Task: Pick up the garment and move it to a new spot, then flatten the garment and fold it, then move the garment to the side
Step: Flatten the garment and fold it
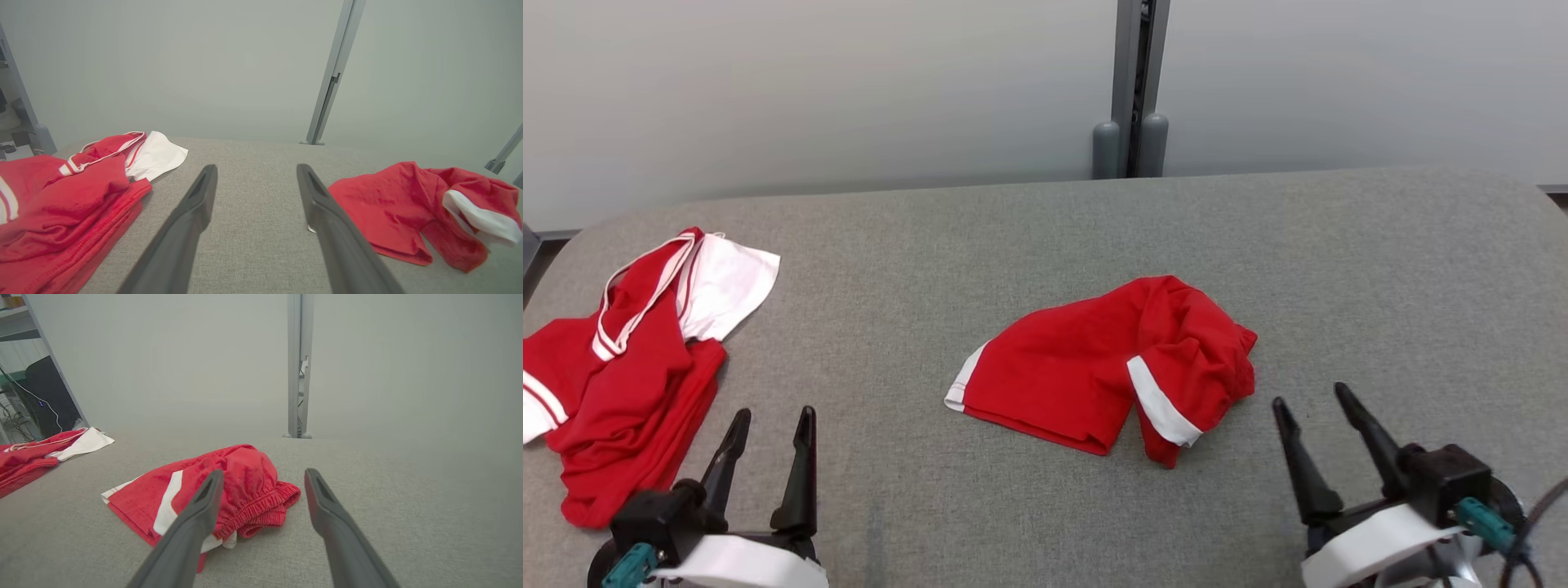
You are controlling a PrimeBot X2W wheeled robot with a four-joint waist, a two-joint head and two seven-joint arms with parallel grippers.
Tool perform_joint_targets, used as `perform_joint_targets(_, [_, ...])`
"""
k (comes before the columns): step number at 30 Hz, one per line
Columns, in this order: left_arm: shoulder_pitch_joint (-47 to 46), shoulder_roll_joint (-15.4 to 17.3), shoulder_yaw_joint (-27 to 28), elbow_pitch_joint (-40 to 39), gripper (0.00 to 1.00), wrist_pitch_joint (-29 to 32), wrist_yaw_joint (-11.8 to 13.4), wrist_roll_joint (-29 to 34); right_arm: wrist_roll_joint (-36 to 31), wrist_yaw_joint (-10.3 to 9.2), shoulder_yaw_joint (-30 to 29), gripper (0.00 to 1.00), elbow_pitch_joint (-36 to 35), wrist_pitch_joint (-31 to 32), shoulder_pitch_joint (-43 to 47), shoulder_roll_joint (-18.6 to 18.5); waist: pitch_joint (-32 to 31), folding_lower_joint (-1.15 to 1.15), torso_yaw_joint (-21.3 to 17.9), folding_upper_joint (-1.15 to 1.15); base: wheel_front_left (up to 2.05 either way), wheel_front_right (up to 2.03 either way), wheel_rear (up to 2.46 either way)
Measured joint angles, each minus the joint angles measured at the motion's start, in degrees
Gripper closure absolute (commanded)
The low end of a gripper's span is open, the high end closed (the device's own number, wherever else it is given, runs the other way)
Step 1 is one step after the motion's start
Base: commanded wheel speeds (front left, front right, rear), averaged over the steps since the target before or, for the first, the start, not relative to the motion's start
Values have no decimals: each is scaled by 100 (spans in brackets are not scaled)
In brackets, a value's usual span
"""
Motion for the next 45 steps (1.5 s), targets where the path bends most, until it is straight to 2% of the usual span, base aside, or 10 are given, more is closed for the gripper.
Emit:
perform_joint_targets(7, [-300, -44, -82, 115, 0, -76, -134, 31, 0, 1, 722, 0, 425, 8, -353, -126, 326, 0, 120, 0, 0, 0, 0])
perform_joint_targets(16, [-649, -153, -129, 342, 0, -203, -254, 60, -2, 4, 1072, 0, 1034, 73, -866, -248, 722, 0, 309, 0, 0, 0, 0])
perform_joint_targets(17, [-658, -165, -126, 367, 0, -204, -267, 68, 16, 4, 1084, 20, 1067, 74, -902, -249, 747, 0, 317, 0, 0, 0, 0])
perform_joint_targets(18, [-661, -177, -126, 389, 0, -210, -276, 75, 38, 4, 1094, 65, 1092, 73, -937, -258, 769, 0, 320, 0, 0, 0, 0])
perform_joint_targets(19, [-673, -185, -125, 413, 0, -213, -294, 82, 52, 4, 1104, 100, 1114, 70, -971, -266, 789, 0, 318, 0, 0, 0, 0])
perform_joint_targets(25, [-761, -229, -92, 489, 0, -253, -302, 103, 145, 4, 1173, 100, 1096, 67, -1069, -281, 834, 0, 270, 0, 0, 0, 0])
perform_joint_targets(31, [-784, -253, -47, 523, 0, -261, -304, 145, 235, 4, 1347, 100, 767, 46, -1181, -294, 798, 0, 190, 0, 0, 0, 0])
perform_joint_targets(40, [-867, -260, -43, 530, 0, -275, -313, 170, 293, 4, 2206, 100, -62, 191, -1917, -37, 840, 0, 108, 0, 0, 0, 0])
perform_joint_targets(45, [-913, -281, -104, 563, 0, -276, -313, 179, 447, 4, 2646, 100, -255, 147, -2612, 125, 864, 0, 122, 0, 0, 0, 0])
